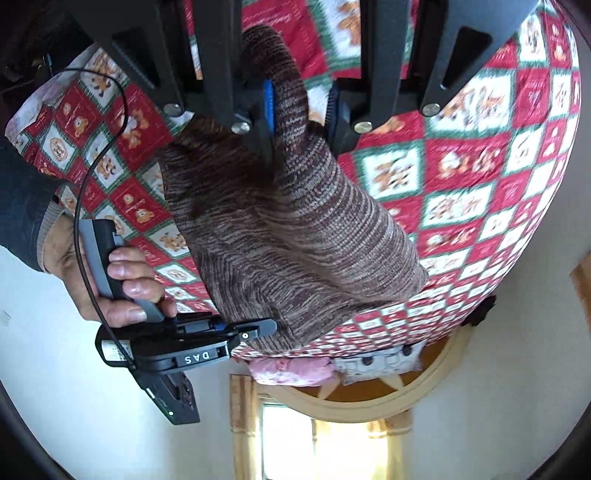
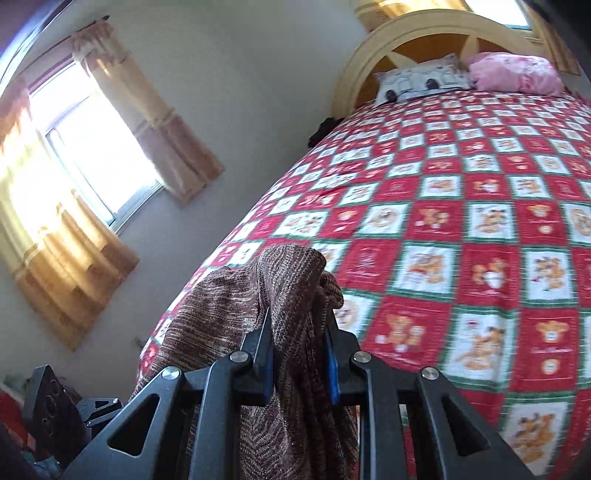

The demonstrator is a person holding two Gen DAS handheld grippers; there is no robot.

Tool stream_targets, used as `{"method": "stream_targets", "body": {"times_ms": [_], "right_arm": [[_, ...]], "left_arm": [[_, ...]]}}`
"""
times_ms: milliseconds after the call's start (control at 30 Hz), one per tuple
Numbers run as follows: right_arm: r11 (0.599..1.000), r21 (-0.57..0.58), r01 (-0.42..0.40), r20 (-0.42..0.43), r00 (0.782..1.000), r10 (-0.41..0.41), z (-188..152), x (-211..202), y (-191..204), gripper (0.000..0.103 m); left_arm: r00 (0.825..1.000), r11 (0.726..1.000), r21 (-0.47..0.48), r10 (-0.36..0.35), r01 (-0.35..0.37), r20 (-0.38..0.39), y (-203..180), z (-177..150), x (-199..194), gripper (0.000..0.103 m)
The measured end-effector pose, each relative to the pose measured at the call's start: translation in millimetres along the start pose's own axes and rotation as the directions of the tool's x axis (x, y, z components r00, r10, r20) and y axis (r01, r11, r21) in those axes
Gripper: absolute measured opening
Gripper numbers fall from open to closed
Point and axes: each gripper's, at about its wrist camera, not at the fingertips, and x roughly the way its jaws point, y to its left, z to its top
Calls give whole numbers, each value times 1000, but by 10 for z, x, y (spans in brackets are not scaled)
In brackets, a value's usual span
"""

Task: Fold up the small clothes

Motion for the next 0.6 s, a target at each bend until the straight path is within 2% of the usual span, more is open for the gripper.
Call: {"method": "stream_targets", "body": {"times_ms": [367, 600], "right_arm": [[999, -29, -35, -133, 991, 30, -89, 961, 379, 21], [998, -68, -2, -223, 975, -13, -190, 1561, 497, 22]], "left_arm": [[997, 986, -153, 63, -71, -52, 560, -425, 40, 22], [991, 966, -238, 75, -99, -106, 852, -704, 233, 22]]}}
